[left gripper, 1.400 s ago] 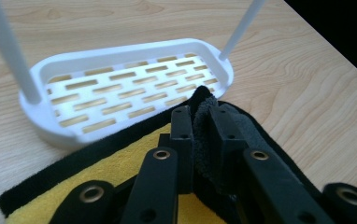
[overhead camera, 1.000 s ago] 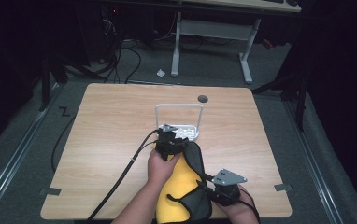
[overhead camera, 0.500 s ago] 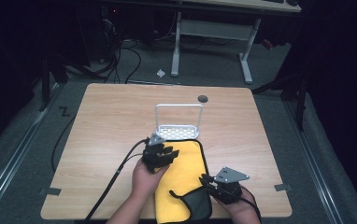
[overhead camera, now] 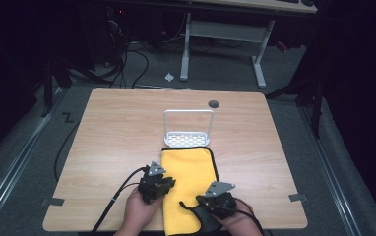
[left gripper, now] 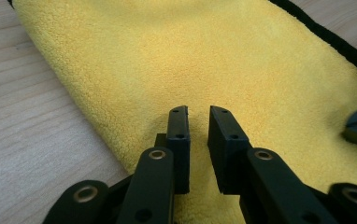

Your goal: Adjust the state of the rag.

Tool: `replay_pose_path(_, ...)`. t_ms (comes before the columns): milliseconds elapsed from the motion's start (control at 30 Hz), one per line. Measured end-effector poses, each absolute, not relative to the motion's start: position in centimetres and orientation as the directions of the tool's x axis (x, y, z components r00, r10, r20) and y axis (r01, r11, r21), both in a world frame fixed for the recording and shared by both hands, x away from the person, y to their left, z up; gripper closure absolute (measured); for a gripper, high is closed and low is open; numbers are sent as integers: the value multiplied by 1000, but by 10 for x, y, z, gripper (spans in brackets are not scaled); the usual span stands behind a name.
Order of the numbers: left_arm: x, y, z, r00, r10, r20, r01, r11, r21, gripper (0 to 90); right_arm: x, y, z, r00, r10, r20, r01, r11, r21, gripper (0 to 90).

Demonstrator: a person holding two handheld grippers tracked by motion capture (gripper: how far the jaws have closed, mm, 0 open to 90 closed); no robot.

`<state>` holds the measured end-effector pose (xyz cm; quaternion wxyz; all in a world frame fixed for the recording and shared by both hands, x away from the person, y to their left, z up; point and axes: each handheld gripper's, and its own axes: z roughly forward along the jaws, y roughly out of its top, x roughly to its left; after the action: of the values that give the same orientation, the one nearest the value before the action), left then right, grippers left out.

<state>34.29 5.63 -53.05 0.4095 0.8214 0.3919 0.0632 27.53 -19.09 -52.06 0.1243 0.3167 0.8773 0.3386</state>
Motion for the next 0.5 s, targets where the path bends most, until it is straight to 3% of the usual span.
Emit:
replay_pose_path(233,342,55,-531,678,702,-217,593,-348,726,773,242,-238,-507,-701,713,-15,488,495,719,893)
replay_pose_path(500,342,57,-531,683,701,-206,586,-357,727,784,256,-244,-503,-678,735,-13,492,466,736,866)
